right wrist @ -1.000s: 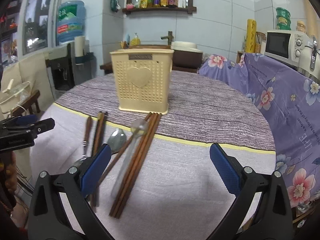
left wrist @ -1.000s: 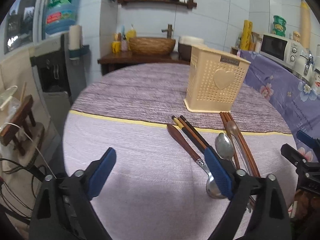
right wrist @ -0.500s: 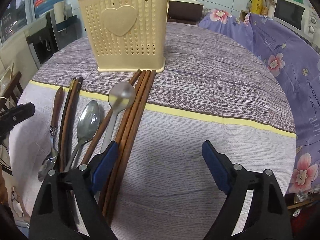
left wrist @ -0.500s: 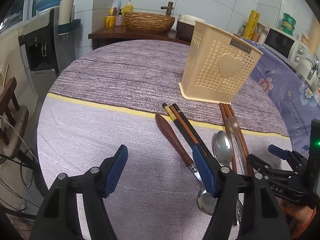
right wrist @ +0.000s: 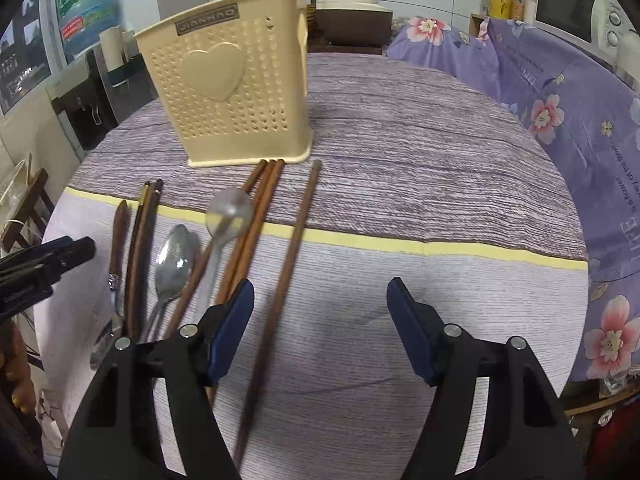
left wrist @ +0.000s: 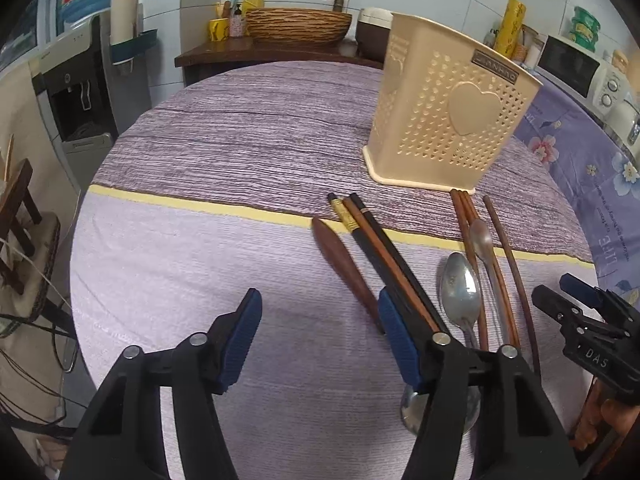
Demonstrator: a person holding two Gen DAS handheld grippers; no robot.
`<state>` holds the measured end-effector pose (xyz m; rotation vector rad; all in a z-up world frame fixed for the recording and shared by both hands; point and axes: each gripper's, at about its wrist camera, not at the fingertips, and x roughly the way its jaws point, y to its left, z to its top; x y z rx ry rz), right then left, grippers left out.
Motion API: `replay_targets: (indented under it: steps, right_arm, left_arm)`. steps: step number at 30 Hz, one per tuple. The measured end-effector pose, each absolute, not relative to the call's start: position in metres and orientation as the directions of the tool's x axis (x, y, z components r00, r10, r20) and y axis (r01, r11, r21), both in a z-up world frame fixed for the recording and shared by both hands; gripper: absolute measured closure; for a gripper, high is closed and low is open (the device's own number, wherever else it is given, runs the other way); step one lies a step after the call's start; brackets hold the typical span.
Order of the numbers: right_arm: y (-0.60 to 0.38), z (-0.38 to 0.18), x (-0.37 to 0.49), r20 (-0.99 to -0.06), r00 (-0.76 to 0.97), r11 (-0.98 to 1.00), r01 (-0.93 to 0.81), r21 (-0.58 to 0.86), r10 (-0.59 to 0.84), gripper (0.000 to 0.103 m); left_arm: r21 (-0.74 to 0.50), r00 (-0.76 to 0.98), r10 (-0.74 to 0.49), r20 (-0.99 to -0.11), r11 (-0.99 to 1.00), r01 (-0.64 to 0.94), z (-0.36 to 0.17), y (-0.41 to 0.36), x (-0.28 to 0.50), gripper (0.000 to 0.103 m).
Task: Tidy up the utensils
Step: 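Move both tools forward over the row of utensils, then grasp the wooden-handled spoon with the left tool while the right tool grasps a brown chopstick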
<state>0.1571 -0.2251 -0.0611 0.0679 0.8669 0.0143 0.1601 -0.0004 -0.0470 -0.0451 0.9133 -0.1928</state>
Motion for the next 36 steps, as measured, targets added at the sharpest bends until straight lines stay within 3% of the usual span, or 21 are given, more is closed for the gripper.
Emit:
replay_targets:
  steps: [8, 13, 20, 28, 33, 36]
  right_arm:
    - [-0.215, -0.06, 0.156, -0.749, 0.661, 0.998, 0.012, 0.069, 0.044, 0.038]
    - [-0.217, -0.058, 0.155, -0.745, 0.666, 0.998, 0.01, 0.07, 0.046, 0.039]
    - [-0.227, -0.065, 0.183, -0.777, 0.622, 0.99, 0.018, 0.14, 0.099, 0.053]
    - [-0.224, -0.069, 0.223, -0.803, 0.591, 0.992, 0.042, 0.121, 0.073, 0.061]
    - [-0.22, -0.071, 0.233, -0.804, 0.593, 0.995, 0.05, 0.088, 0.041, 0.066]
    - [-0.217, -0.072, 0.238, -0.8, 0.599, 0.996, 0.051, 0.068, 0.024, 0.075]
  left_arm:
    - [-0.176, 0.513, -0.207, -0.833, 0.978, 0.109, -0.058, -0.015, 0.186, 0.07]
    - [-0.132, 0.524, -0.159, -0.837, 0.987, 0.089, -0.06, -0.019, 0.192, 0.076]
    - [-0.136, 0.513, -0.174, -0.841, 0.985, 0.111, -0.062, -0.01, 0.21, 0.087]
    - [-0.132, 0.505, -0.171, -0.846, 0.985, 0.113, -0.061, -0.011, 0.215, 0.088]
    - [-0.112, 0.505, -0.161, -0.848, 0.986, 0.126, -0.06, -0.017, 0.213, 0.081]
    - [-0.073, 0.512, -0.133, -0.849, 0.988, 0.136, -0.061, -0.024, 0.22, 0.079]
